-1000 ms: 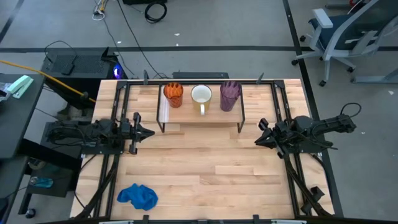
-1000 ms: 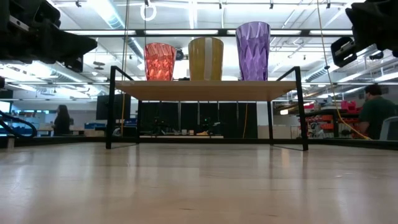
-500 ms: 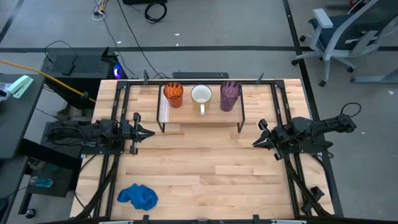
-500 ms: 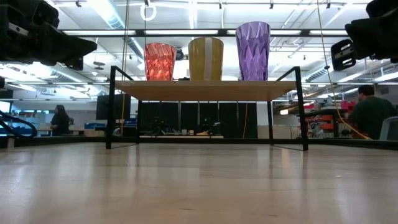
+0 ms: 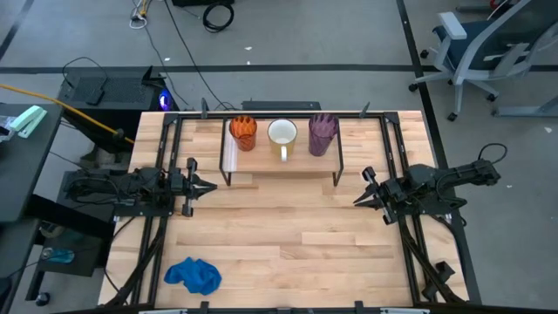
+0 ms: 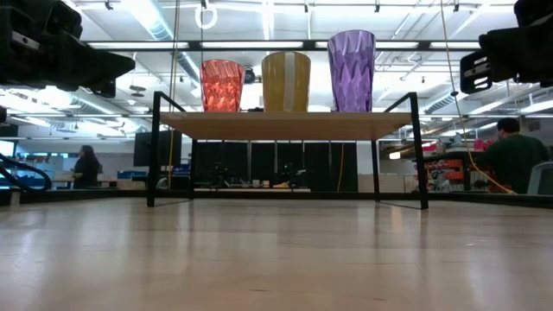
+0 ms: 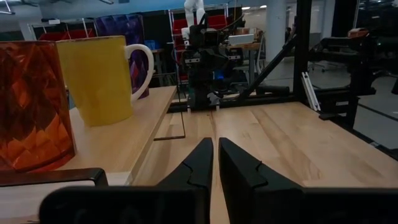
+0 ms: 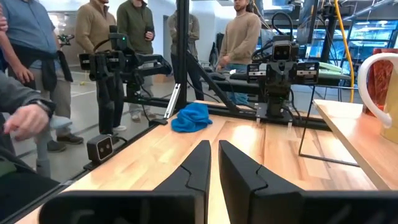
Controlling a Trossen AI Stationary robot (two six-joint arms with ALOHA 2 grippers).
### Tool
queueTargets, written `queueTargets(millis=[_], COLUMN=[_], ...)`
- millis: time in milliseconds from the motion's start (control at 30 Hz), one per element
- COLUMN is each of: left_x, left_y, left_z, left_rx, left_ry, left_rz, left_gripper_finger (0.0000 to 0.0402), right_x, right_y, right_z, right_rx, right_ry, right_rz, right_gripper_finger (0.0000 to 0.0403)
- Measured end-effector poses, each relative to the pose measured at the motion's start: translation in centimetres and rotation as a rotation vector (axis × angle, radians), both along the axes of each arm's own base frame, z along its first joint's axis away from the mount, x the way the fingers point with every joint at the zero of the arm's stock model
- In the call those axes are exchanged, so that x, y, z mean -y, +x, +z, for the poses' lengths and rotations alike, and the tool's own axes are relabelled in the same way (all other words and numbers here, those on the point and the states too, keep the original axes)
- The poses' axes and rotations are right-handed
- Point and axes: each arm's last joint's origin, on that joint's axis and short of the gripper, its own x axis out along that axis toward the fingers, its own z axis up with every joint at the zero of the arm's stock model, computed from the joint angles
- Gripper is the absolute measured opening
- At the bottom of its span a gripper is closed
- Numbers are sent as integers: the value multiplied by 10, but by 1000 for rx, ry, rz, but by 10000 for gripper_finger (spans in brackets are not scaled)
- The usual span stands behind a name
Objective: Stack small to large cups/mugs on shelf
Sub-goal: Return to Home Position
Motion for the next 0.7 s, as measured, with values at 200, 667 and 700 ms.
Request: queueTargets(millis=[200,667,700], left_x=[0,0,0], left_y=[0,0,0], left_z=[0,0,0], left_rx=[0,1,1], left_ry=[0,-1,-1], left_rz=[0,0,0], left_gripper_finger=[27,35,36], right_x=[0,0,0], right_y=[0,0,0], right_z=[0,0,0], right_rx=[0,0,0], right_ry=[0,0,0], right_rz=[0,0,0], right_gripper_finger=[39,39,39])
